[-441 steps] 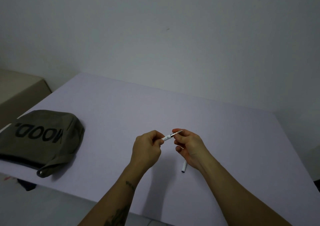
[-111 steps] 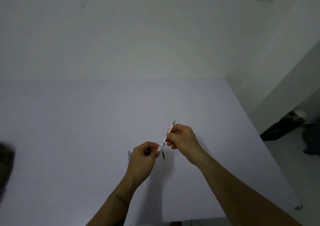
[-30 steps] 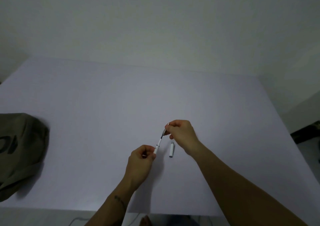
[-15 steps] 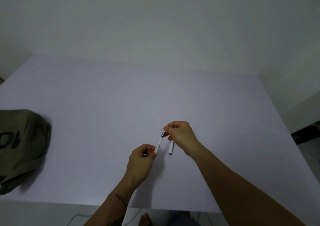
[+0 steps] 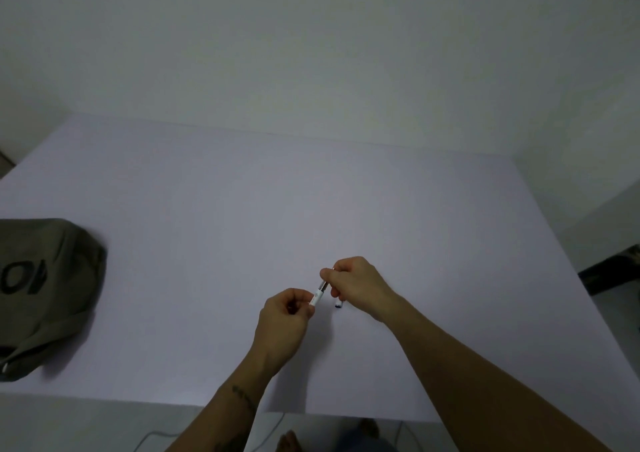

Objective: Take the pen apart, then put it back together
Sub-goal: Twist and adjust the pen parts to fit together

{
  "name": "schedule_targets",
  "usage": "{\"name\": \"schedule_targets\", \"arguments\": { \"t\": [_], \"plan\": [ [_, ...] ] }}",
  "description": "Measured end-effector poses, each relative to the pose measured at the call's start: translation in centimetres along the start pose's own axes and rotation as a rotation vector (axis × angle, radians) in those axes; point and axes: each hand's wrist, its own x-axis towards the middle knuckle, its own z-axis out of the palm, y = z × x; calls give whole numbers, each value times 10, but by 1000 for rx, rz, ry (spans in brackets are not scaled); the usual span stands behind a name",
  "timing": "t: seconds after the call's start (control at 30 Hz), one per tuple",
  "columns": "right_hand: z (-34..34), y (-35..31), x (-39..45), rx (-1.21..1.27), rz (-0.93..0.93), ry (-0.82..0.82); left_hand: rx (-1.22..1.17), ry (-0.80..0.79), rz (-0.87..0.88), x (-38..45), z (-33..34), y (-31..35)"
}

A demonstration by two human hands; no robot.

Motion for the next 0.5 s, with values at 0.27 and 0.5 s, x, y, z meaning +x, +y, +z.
{"name": "schedule_targets", "arguments": {
  "t": [0.27,0.5],
  "plan": [
    [-5,3,-14,91,-20,-29,11,4,17,-7,-2,5],
    [-9,6,-22,179,6,-57,22,5,13,-15,-2,3]
  ]
}}
